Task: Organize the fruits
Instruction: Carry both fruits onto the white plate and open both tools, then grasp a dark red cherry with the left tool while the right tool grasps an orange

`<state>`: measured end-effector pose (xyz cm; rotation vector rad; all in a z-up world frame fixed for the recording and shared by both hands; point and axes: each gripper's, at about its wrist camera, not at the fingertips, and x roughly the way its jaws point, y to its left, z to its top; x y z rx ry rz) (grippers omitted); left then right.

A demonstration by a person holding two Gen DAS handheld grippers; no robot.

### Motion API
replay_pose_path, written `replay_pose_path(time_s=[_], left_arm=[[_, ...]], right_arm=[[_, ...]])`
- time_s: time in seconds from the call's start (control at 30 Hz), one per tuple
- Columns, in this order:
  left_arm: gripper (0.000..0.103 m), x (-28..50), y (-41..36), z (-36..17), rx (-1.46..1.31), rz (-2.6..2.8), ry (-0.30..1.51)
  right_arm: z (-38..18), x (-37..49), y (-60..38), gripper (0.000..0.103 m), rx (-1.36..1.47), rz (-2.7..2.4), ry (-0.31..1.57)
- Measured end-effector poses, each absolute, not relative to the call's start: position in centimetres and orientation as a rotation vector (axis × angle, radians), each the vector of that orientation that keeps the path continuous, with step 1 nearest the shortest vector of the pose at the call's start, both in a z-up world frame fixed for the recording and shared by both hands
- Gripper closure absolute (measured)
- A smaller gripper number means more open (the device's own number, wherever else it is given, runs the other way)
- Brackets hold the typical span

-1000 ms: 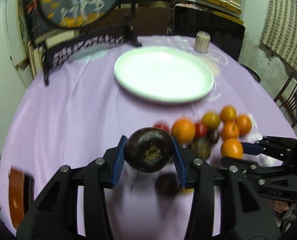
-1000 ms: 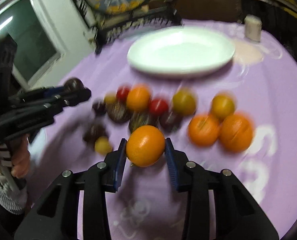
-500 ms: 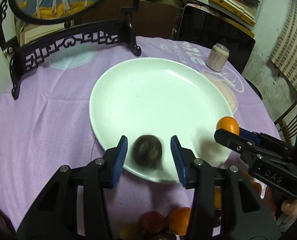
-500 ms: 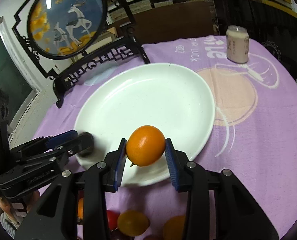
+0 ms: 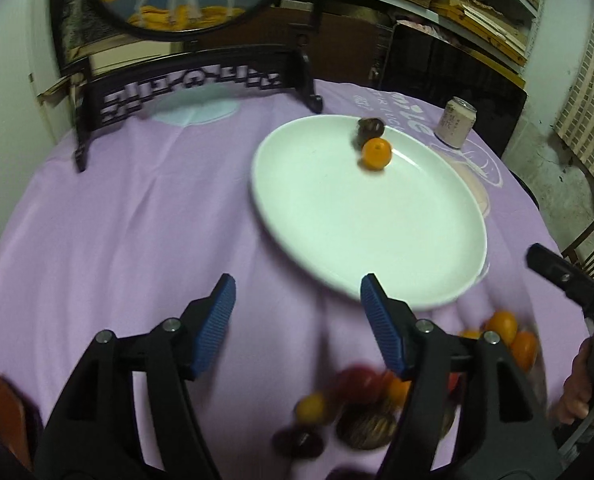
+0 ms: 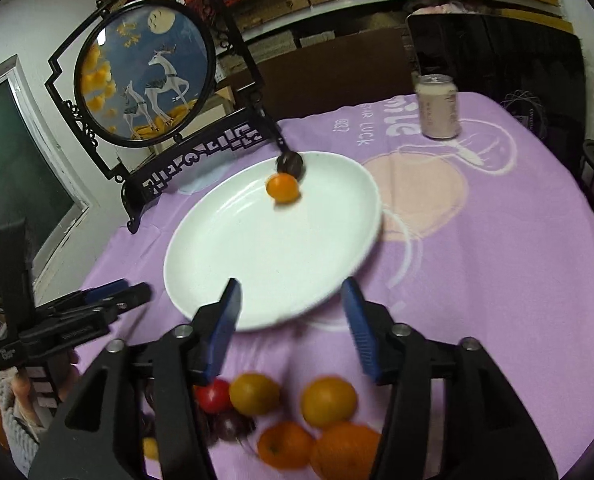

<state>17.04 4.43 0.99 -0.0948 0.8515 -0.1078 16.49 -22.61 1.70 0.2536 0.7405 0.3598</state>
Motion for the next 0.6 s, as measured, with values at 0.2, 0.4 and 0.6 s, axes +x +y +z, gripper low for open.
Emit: replay_pose_path(time_s=[0.2, 0.4, 0.6], left_arm=[[0.031, 12.3, 6.5, 0.6, -0.082, -0.088, 0.829], [0.029, 8.9, 7.1, -0.9, -0.035, -0.108, 0.838], [0.029, 8.3, 6.3, -1.1, -0.004, -0.142, 0.836]], right_arm=[[0.9, 13.9, -24.7, 0.039, 0.307, 0.34, 0.742], [0.6, 13.2, -25.6, 0.039, 0.325, 0.324, 0.745], [0.5, 12.8, -25.4, 0.039, 0.316, 0.323, 0.747]])
